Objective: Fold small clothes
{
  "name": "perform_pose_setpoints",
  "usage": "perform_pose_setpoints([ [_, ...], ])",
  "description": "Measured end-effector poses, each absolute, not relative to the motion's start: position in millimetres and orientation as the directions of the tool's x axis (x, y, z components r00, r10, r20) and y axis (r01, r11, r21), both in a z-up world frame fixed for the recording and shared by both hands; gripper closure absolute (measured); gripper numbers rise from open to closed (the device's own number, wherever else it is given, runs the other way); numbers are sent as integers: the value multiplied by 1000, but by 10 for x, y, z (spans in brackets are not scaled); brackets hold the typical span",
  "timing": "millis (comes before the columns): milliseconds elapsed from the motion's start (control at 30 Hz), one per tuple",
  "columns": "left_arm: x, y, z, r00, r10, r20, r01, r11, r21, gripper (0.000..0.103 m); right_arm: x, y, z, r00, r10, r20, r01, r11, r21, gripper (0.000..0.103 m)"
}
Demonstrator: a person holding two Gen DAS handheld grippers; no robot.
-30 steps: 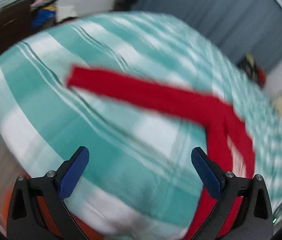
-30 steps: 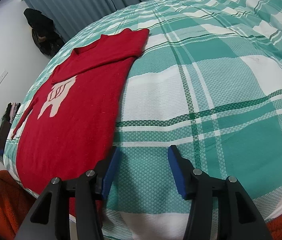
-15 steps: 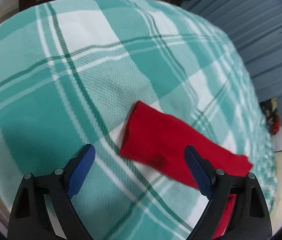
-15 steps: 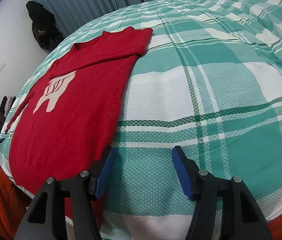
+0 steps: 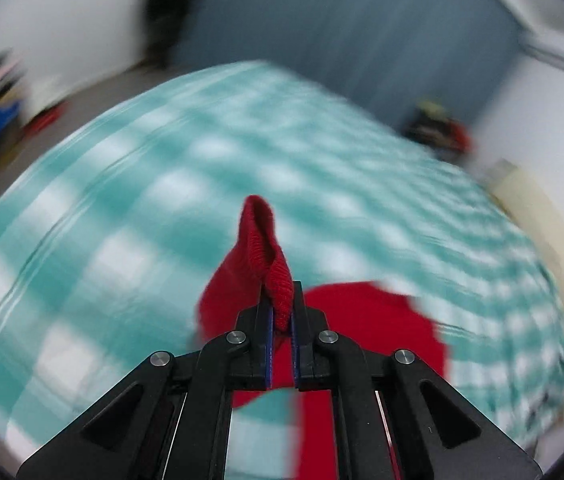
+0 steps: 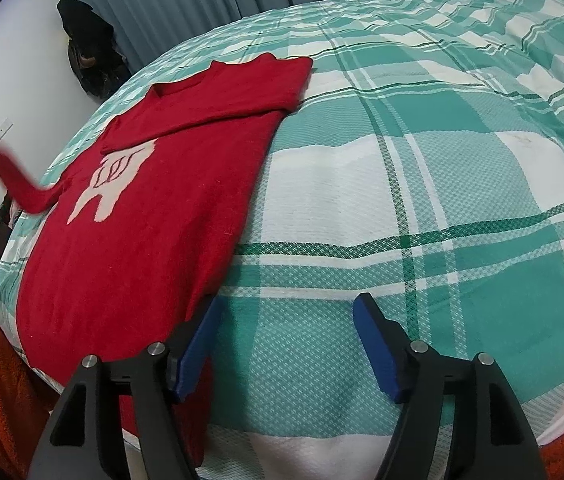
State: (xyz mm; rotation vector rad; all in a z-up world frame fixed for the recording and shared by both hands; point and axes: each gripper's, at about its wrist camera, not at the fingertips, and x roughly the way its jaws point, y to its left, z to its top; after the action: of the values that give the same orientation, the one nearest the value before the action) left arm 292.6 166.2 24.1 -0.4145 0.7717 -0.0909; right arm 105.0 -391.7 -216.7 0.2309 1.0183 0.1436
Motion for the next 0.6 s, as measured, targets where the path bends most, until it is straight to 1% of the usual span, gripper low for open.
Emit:
perform_pose_setpoints([
  [33,3006,1279,446,724,-280,-630,21,922,-386,99,1050,-3913,-2166,518,225,-825,-11,966,256,34],
  [100,3122,727,625,715,-357,-600,137,914,-381,98,1048,-3918,-2163,518,227,-824,-11,966,259,33],
  [133,3195,373,656,698,-401,-594,201,905,-375,98,1048,-3918,-2163,518,230,-824,-12,965,262,34],
  [200,3292,-107,524,641,-459,-615,287,887,-363,90,1044,-3925,-2162,518,236,-822,-12,963,269,33],
  [233,3337,-352,356,601,-471,-646,315,882,-349,73,1044,-3928,-2161,517,239,-822,-13,962,272,33],
  [267,3384,-537,173,563,-458,-688,325,888,-325,43,1042,-3935,-2159,516,241,-822,-13,962,273,33],
  [300,3390,-694,-92,528,-416,-740,315,905,-284,35,1043,-3937,-2156,515,242,-822,-13,961,275,33],
  [333,3346,-731,-329,509,-390,-767,309,915,-261,35,1049,-3942,-2156,514,243,-822,-13,961,276,33],
  [400,3247,-558,-616,485,-381,-787,279,920,-274,36,1043,-3950,-2155,514,248,-821,-15,960,280,33],
  [433,3186,-303,-775,484,-365,-795,221,930,-292,37,1033,-3953,-2154,515,251,-820,-19,959,282,33],
  [467,3147,-60,-867,492,-341,-801,155,940,-304,40,1029,-3958,-2156,515,254,-818,-23,959,283,33],
  [533,3025,485,-995,506,-295,-811,14,942,-334,43,1026,-3966,-2160,515,261,-816,-32,958,286,33],
  [600,2936,870,-1114,496,-278,-823,-66,933,-355,43,1033,-3968,-2170,514,266,-816,-35,957,290,32],
])
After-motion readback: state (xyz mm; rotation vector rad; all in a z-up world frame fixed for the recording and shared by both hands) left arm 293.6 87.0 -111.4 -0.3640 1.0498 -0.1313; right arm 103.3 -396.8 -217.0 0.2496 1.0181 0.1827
